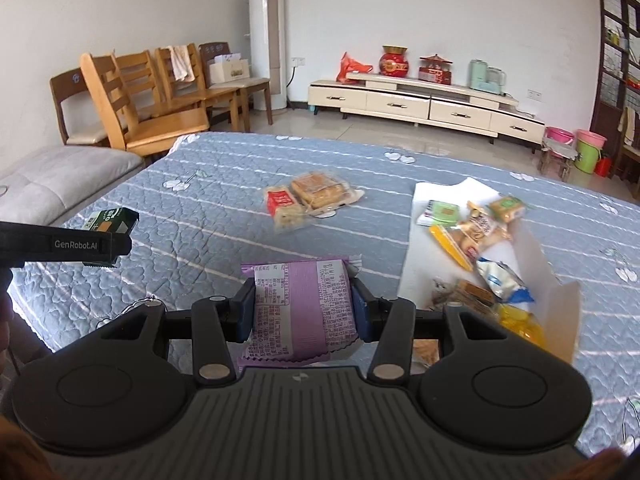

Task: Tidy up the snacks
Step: 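Carry the biscuit box and purple packet over the white tray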

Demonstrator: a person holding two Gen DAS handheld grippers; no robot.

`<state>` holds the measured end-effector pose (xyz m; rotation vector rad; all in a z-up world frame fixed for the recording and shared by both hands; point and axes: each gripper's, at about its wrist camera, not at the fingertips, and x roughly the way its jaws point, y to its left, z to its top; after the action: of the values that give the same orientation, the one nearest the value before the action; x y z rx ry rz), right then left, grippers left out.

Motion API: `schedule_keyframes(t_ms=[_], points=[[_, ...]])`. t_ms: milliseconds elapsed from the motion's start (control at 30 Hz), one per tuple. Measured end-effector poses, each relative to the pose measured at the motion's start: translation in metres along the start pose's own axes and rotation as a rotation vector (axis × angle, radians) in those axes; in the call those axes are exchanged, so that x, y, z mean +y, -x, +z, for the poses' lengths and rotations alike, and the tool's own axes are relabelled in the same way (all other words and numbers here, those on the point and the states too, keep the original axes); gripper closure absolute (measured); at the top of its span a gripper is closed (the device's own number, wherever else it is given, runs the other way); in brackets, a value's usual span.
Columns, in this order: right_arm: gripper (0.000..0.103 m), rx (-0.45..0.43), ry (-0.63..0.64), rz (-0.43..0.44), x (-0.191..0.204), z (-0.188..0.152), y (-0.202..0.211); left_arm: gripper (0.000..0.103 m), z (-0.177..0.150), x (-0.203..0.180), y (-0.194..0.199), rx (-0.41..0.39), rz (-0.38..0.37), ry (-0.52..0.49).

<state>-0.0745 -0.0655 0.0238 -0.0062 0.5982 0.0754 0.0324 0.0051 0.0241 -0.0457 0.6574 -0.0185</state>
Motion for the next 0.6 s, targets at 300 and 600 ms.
schedule_keyframes(t_ms=[300,600], points=[[0.045,-0.037,-0.029,-0.028,-0.015,-0.009,0.016,0.055,-0.004,-0.035,0.023,-0.038,-0.046,-0.066],[0.045,-0.062,-0.060,-0.069,-0.029,-0.015,0.026,0.055,-0.008,-0.064,0.029,-0.050,-0.088,-0.131]])
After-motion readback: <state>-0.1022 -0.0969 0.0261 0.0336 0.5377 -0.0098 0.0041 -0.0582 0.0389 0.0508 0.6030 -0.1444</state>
